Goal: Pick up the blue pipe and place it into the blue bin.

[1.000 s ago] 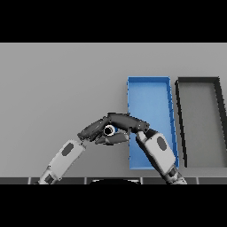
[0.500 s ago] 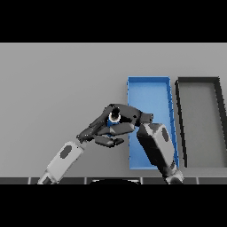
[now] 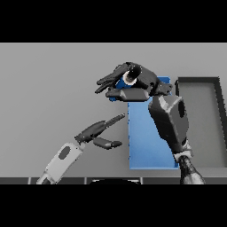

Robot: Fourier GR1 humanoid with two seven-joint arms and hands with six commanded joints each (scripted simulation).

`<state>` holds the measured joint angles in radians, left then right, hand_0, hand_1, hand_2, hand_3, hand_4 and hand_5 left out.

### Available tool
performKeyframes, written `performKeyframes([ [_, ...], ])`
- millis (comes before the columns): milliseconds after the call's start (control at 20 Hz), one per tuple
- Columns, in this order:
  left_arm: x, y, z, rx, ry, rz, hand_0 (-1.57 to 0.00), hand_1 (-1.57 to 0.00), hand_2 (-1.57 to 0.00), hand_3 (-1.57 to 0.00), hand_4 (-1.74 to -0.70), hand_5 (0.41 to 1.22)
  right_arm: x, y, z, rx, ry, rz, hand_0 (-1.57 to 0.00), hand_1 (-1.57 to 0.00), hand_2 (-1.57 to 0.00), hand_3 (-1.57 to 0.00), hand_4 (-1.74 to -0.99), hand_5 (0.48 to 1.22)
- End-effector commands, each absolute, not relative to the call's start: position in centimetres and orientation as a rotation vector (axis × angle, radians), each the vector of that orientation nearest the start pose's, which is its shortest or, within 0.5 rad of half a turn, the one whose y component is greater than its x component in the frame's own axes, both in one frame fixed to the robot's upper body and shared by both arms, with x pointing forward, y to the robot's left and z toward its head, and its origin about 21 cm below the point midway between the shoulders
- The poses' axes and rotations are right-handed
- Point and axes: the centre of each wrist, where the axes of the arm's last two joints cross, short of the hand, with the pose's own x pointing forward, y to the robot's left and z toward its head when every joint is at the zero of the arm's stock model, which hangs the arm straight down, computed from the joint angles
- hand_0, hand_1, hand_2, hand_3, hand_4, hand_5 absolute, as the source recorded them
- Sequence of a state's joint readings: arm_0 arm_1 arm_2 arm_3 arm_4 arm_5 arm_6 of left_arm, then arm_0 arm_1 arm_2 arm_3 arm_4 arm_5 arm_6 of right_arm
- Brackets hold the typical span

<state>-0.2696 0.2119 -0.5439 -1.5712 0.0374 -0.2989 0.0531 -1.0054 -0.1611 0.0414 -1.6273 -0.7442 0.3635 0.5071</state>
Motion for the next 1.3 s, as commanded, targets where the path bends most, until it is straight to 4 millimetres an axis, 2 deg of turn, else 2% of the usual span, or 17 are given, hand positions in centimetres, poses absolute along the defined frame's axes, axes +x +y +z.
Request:
performKeyframes([
  [0,26.6,12.4,4.6,-0.482,-1.527,-0.956,0.00,0.00,0.00,0.00,-0.86,0.484,33.6,-12.7,31.2,0.942,-1.853,0.789,-1.57,-1.57,-1.57,-1.57,-1.497,1.221],
  [100,26.4,12.3,4.7,-0.467,-1.522,-0.956,0.00,0.00,0.00,0.00,-0.85,0.484,35.1,-14.3,31.7,0.818,-1.885,0.723,-1.57,-1.57,-1.57,-1.57,-1.498,1.221],
  [200,26.6,12.5,5.0,-0.458,-1.525,-0.953,0.00,0.00,0.00,0.00,-0.84,0.477,37.3,-15.9,30.9,0.696,-1.852,0.649,-1.57,-1.57,-1.57,-1.57,-1.498,1.221],
  [350,26.5,12.9,4.8,-0.436,-1.528,-0.957,0.00,0.00,0.00,0.00,-0.83,0.467,39.5,-19.1,28.7,0.579,-1.763,0.527,-1.57,-1.57,-1.57,-1.57,-1.499,1.221],
  [450,26.7,13.1,5.0,-0.429,-1.525,-0.955,0.00,0.00,0.00,0.00,-0.83,0.463,40.3,-21.2,26.5,0.510,-1.694,0.449,-1.57,-1.57,-1.57,-1.57,-1.499,1.221],
  [550,26.4,13.0,5.1,-0.427,-1.531,-0.956,0.00,0.00,0.00,0.00,-0.82,0.462,40.6,-22.7,24.0,0.470,-1.628,0.394,-1.57,-1.57,-1.57,-1.57,-1.499,1.221],
  [950,26.2,13.3,4.9,-0.440,-1.529,-0.969,0.00,0.00,0.00,0.00,-0.83,0.470,39.0,-26.0,15.0,0.244,-1.295,0.211,-1.57,-1.57,-1.57,-1.57,-1.499,1.221],
  [1050,26.0,13.1,5.0,-0.430,-1.527,-0.966,0.00,0.00,0.00,0.00,-0.83,0.470,38.1,-26.2,13.1,0.208,-1.236,0.222,-1.57,-1.57,-1.57,-1.08,-1.586,1.221],
  [1100,26.0,13.0,5.0,-0.431,-1.522,-0.964,0.00,0.00,0.00,0.00,-0.83,0.471,37.8,-26.4,12.2,0.184,-1.202,0.245,-1.57,-1.57,-1.57,-1.18,-1.569,1.221],
  [1250,26.3,12.9,5.2,-0.416,-1.521,-0.962,0.00,0.00,0.00,0.00,-0.83,0.475,36.8,-26.0,9.4,0.143,-1.099,0.280,-1.57,-1.57,-1.57,-0.69,-1.653,1.205],
])
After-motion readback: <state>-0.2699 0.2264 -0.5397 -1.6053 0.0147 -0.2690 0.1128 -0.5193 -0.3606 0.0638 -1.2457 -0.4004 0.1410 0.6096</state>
